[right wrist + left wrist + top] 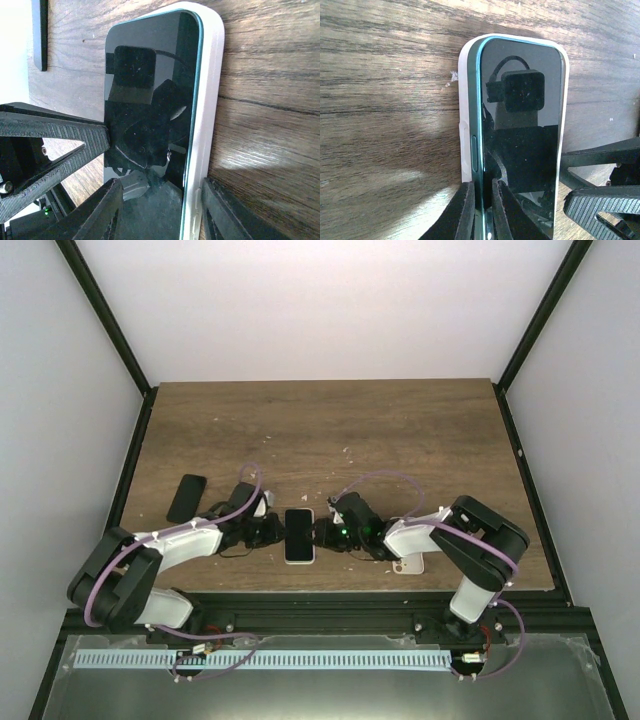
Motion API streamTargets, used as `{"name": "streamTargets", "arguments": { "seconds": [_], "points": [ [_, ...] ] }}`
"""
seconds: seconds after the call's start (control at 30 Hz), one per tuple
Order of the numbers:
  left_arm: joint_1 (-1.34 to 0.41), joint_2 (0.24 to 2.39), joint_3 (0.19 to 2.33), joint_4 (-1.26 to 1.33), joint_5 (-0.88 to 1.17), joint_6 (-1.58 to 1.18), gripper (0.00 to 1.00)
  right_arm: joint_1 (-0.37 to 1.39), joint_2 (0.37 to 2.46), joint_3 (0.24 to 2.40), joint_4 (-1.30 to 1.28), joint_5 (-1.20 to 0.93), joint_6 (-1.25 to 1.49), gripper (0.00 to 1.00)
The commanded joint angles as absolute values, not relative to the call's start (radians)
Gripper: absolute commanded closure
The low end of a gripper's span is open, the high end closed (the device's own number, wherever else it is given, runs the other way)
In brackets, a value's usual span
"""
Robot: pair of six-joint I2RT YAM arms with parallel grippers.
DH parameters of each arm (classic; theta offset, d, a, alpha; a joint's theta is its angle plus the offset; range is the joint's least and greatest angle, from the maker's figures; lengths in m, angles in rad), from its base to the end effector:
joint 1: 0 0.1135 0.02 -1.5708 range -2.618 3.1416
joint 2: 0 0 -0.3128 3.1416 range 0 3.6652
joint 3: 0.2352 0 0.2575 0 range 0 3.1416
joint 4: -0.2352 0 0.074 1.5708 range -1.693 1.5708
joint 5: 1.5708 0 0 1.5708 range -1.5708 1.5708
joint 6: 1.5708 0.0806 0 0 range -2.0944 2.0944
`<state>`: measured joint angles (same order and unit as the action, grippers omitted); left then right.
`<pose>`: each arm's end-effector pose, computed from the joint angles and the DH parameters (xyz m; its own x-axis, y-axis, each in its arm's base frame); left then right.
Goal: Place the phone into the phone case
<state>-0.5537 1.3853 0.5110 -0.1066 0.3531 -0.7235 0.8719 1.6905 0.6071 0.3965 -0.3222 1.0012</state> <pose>0.1999 -0.1563 0.1430 -0.9647 -0.1339 -0.2267 0.0245 0.8116 -0.5836 0.2018 0.2798 0.1355 -0.9642 0.0943 -0.2479 -0.1330 0.6369 0.7594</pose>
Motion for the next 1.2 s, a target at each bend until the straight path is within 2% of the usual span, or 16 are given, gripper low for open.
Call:
{"name": "streamTargets", "arguments": {
  "seconds": [0.0,0.1,0.23,0.43,0.93,1.07,1.17],
  "points": [
    [-0.554,1.406,0.477,-0.121,0.381,-0.700,0.91,0.880,1.715,0.642,0.506,-0.397,1.038,0.56],
    [-0.526,1.398,0.452,-0.087,0.464,-0.704,0.94,0.882,1.704,0.635,0.567,-0.412,1.068,0.55],
    [-0.497,1.372,0.423,-0.082,0.493,-0.705,0.93,0.887,1.687,0.610,0.641,-0.421,1.096,0.54],
    [-0.466,1.353,0.381,-0.049,0.542,-0.726,0.86,0.899,1.692,0.600,0.744,-0.449,1.123,0.52],
    [-0.466,1.297,0.309,0.001,0.580,-0.774,0.82,0.910,1.766,0.561,1.034,-0.530,1.238,0.49],
    [-0.466,1.268,0.290,0.008,0.581,-0.782,0.75,0.909,1.782,0.569,1.027,-0.534,1.245,0.49],
    [-0.466,1.256,0.283,0.024,0.599,-0.791,0.75,0.909,1.794,0.567,1.058,-0.541,1.256,0.48]
  ]
}}
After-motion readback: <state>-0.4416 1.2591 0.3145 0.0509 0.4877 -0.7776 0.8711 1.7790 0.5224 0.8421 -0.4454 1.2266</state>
